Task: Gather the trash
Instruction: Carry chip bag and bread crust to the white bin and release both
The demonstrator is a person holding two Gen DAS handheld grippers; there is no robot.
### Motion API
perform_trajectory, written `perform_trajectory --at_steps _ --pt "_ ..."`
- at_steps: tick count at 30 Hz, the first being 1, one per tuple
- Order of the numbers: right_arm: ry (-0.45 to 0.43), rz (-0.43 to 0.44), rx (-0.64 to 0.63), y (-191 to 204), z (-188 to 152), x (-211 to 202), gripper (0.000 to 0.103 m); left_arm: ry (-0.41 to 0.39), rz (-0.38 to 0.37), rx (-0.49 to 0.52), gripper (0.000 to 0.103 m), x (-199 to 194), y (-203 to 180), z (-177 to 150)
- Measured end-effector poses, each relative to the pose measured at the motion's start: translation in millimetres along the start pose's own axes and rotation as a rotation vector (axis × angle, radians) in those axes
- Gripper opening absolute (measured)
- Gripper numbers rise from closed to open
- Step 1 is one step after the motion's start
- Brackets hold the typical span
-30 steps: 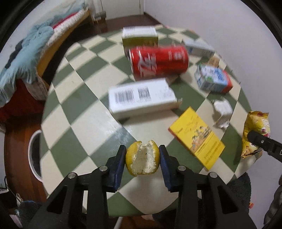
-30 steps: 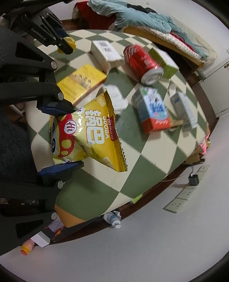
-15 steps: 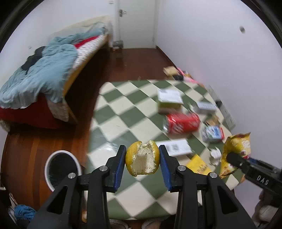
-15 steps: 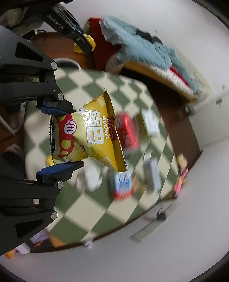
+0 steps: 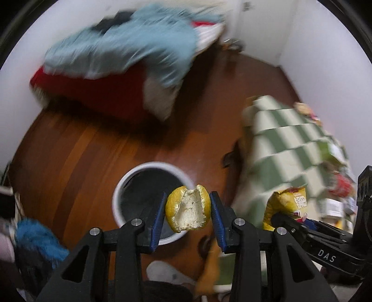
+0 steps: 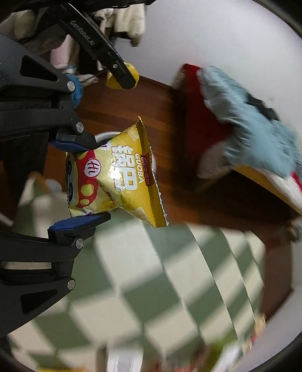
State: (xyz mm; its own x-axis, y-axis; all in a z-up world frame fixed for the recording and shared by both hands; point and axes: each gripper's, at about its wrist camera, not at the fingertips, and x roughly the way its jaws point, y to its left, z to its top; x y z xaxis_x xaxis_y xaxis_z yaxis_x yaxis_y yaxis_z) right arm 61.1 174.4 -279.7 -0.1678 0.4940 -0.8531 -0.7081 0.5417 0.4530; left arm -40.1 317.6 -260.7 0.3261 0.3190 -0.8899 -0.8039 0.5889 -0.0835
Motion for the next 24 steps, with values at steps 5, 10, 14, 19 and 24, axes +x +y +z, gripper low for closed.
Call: perform_trajectory --at_steps 5,10,14,19,24 --pt "0.135 -0.025 -0.026 38.4 10.5 102.3 0.048 0.117 -0.016 -0.126 0.034 66.2 70.1 -0.5" --pt "0.235 -0.080 -0.049 54.4 17.1 186.9 0.048 0.199 -0.031 -0.164 0.034 126.3 105.3 -3.6" --pt "0.301 -0.130 -0.062 54.5 20.7 242.7 0.048 0.274 -0.023 -0.167 0.037 167.6 116.7 -6.4" --pt "0.375 -0.156 -0.082 48.0 18.4 283.9 0.050 0.315 0.008 -0.196 0.085 192.4 133.3 -15.9" --pt "0.392 -0.185 -0.108 44.4 13.8 291.4 0.093 0.311 0.093 -0.185 0.102 190.0 140.8 -18.9"
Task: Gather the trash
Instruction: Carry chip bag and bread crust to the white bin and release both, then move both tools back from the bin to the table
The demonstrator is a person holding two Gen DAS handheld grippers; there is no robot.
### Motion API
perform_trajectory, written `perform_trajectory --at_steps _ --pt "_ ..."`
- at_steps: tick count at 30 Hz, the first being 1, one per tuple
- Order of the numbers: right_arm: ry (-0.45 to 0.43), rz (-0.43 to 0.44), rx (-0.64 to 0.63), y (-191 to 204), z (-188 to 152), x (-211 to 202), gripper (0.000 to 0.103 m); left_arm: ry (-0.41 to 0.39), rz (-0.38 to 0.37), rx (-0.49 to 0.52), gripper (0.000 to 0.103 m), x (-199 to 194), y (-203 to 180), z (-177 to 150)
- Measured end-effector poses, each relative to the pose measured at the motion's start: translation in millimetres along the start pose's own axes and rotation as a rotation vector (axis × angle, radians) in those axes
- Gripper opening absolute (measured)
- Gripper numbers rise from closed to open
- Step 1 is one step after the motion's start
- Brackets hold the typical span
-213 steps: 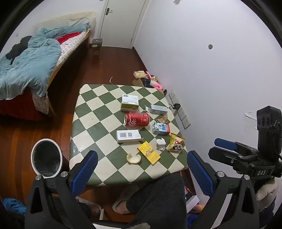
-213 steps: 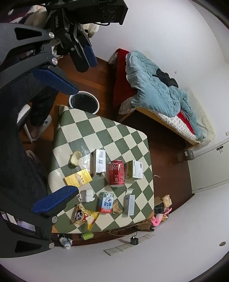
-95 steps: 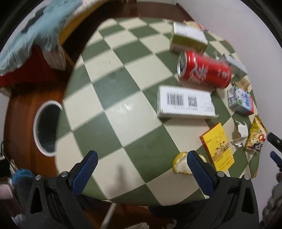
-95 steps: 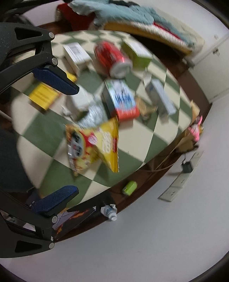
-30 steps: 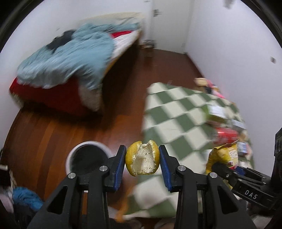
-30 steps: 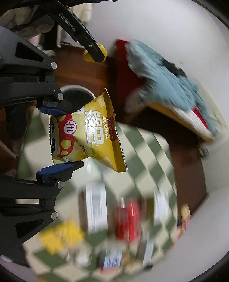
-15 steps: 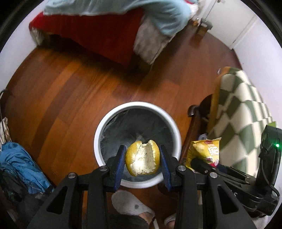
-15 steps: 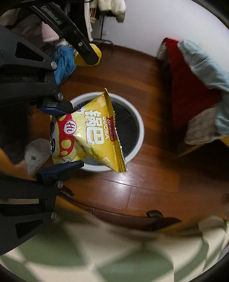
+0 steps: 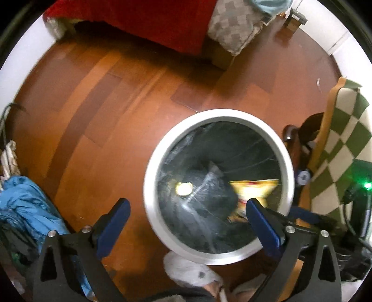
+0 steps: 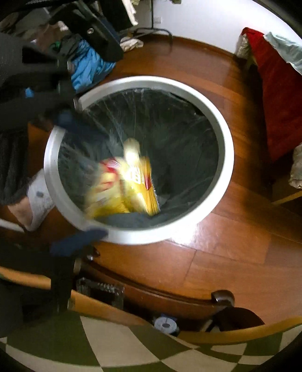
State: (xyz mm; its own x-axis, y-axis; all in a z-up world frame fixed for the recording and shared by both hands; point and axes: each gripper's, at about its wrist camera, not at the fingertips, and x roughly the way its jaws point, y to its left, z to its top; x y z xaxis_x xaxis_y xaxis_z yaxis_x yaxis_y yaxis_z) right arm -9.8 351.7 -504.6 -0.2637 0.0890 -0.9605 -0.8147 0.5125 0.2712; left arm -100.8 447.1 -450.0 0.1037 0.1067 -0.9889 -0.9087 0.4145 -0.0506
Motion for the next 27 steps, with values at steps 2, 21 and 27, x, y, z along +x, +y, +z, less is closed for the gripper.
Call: perform_trajectory --at_steps 2,21,27 --pt "-0.003 -0.036 -0.003 0.8 1.3 -0.7 0.096 -0.022 0.047 0.014 0.102 -1.6 0.9 -2.4" --pt "-0.095 -0.165 -0.006 1.3 -28.7 -51.3 0.098 -0.132 0.139 0.035 0.102 -38.7 2.9 -31.7" --pt "-0.149 -0.140 -0.035 11.8 -45.9 -91.8 0.098 -0.184 0.133 0.031 0.102 -75.7 0.3 -43.2"
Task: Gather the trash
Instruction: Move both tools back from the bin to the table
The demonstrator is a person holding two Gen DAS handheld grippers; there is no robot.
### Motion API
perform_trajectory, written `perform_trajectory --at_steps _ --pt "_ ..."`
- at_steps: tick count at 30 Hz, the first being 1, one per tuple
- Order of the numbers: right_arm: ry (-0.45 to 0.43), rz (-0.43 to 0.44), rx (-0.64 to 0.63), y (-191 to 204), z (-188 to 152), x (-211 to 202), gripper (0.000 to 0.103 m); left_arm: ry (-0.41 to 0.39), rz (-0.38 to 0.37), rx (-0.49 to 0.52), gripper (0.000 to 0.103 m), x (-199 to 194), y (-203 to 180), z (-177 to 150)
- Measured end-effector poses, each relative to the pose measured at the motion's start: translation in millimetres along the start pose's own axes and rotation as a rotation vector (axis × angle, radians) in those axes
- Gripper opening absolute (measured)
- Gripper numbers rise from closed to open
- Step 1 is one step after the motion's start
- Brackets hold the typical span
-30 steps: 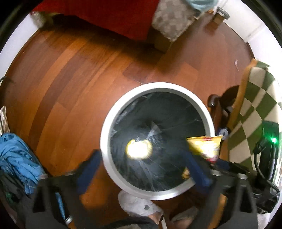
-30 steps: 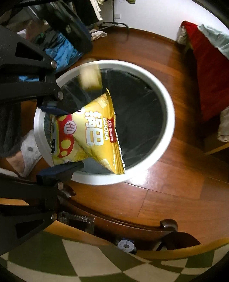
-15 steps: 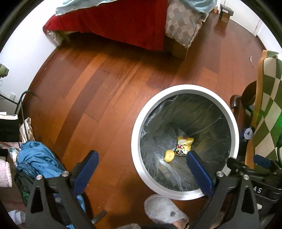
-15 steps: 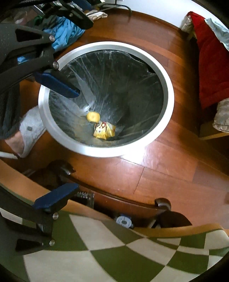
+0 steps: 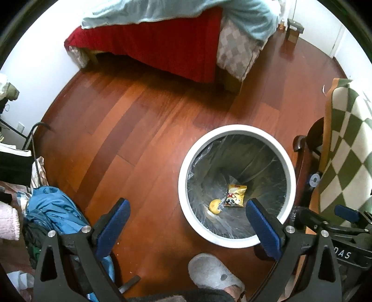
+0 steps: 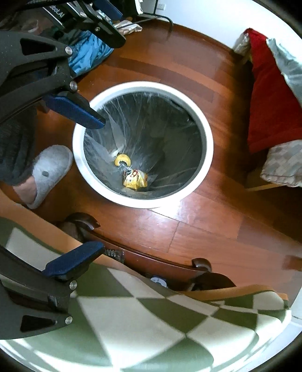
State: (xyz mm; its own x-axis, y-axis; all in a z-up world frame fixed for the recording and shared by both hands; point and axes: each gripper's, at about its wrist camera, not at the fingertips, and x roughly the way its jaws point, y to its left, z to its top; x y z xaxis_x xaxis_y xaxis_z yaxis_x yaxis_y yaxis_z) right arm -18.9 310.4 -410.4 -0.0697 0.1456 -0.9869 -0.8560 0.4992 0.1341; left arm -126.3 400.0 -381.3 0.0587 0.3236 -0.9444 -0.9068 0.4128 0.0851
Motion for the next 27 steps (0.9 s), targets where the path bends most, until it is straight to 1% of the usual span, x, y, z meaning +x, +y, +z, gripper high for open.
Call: perform_trajectory --at_steps 2,5,11,14,17,18,20,21,22,23,24,25,26,27 --pt "-0.022 0.008 -0.004 0.5 -3.8 -15.9 0.098 -0.021 -0.012 -0.006 0.102 -17.6 2.6 -1.7" --pt "-0.058 0.030 -0.007 -1.4 -11.7 -44.0 0.098 -0.056 -0.009 -0.006 0.102 -45.6 5.2 -5.4" --pt "-0.134 0.105 -0.002 -8.7 -32.4 -106.7 0.098 -0.127 -0.022 -0.016 0.102 -103.8 9.3 -16.1" --pt "-0.184 0.152 0.009 -17.2 -43.5 -145.6 0.098 -0.162 -0.047 -0.025 0.102 -136.1 8.2 -21.2" --pt "-0.248 0.197 0.039 -35.5 -56.7 -189.5 0.098 -0.205 -0.066 -0.034 0.102 -171.5 -0.1 -25.6" --pt "-0.275 0.222 0.064 -47.6 -63.0 -208.4 0.098 -0.227 -0.076 -0.027 0.102 -185.7 -6.7 -26.7" --pt "-0.309 0.243 0.100 -67.9 -72.8 -232.7 0.098 -0.261 -0.087 -0.016 0.102 -204.8 -20.8 -29.5" --pt "-0.336 0.249 0.129 -86.0 -81.7 -249.5 0.098 -0.282 -0.101 0.004 0.102 -215.7 -34.2 -31.6" --pt "-0.349 0.250 0.153 -99.8 -87.9 -259.0 0.098 -0.295 -0.113 0.023 0.102 -222.4 -46.8 -34.3" --pt "-0.364 0.249 0.191 -121.7 -97.5 -269.9 0.098 -0.306 -0.121 0.041 0.102 -227.4 -61.0 -37.3" --pt "-0.373 0.242 0.226 -141.6 -107.0 -277.2 0.098 -0.312 -0.128 0.059 0.102 -229.4 -74.0 -38.8" --pt "-0.377 0.233 0.258 -159.6 -114.5 -282.1 0.098 -0.311 -0.144 0.091 0.102 -228.7 -97.0 -43.1" --pt "-0.380 0.219 0.295 -181.1 -123.7 -286.2 0.098 -0.301 -0.156 0.110 0.102 -227.2 -111.0 -44.9" --pt "-0.381 0.189 0.341 -209.9 -134.4 -288.5 0.098 -0.278 -0.183 0.139 0.102 -220.3 -136.5 -49.8"
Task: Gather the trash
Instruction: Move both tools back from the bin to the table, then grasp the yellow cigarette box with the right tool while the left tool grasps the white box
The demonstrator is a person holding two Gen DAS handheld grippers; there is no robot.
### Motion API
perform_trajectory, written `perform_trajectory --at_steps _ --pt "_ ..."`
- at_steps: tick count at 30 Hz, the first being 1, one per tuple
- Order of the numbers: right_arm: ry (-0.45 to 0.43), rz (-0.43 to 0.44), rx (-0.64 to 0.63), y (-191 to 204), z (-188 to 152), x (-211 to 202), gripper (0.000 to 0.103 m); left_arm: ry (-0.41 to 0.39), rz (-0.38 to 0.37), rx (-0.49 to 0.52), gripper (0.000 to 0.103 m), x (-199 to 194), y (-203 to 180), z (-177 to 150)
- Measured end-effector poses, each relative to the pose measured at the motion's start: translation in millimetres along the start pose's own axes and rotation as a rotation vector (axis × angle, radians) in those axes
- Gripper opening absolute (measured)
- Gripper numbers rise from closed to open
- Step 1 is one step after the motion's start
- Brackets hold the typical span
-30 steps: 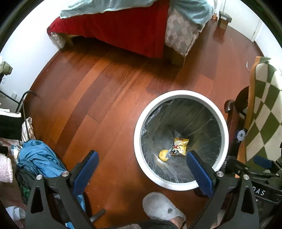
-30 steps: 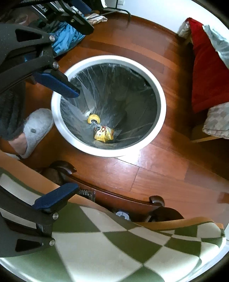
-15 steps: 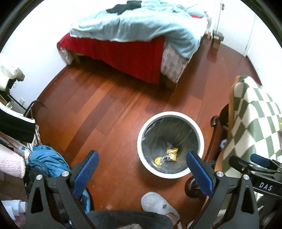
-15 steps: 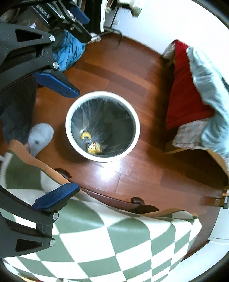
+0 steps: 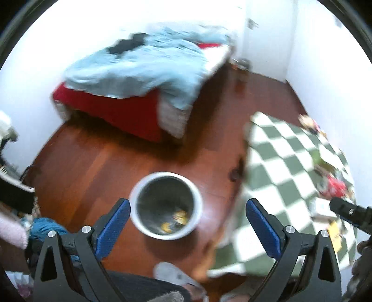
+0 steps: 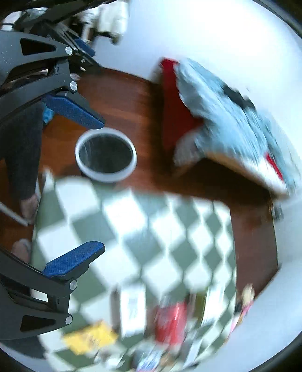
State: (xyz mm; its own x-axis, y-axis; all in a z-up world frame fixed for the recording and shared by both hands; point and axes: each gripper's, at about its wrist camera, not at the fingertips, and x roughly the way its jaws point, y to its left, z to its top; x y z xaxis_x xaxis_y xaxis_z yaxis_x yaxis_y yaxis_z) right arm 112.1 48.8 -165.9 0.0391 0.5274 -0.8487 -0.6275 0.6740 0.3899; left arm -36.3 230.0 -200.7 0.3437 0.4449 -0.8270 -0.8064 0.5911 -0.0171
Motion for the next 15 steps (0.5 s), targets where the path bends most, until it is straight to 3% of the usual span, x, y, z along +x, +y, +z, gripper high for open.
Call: perform_trajectory --at_steps 4,6,8,11,13,15 --pt "-0.015 -0.138 0.155 -106.8 -7.5 -18.7 0.098 0.078 -0.081 0.096 0.102 40.4 -86.5 -14.5" --pt "-0.004 -0.199 0.238 -168.0 -12.6 -25.4 0.098 0.111 -0.093 0.159 0.102 60.7 -128.8 -22.3" --pt "0.009 -0.228 0.270 -203.2 -18.9 -26.0 0.098 0.136 -0.096 0.210 0.102 74.1 -163.3 -30.3" --pt "0.104 -0.277 0.233 -246.3 -28.1 -2.7 0.097 0.176 -0.091 0.289 0.102 93.0 -204.7 -50.7" --pt "0.161 -0.290 0.180 -258.5 -32.5 17.4 0.087 0.199 -0.068 0.347 0.102 107.3 -224.8 -65.2" --pt "0.200 -0.297 0.124 -265.6 -31.2 36.4 0.086 0.224 -0.051 0.385 0.102 119.5 -234.0 -76.2"
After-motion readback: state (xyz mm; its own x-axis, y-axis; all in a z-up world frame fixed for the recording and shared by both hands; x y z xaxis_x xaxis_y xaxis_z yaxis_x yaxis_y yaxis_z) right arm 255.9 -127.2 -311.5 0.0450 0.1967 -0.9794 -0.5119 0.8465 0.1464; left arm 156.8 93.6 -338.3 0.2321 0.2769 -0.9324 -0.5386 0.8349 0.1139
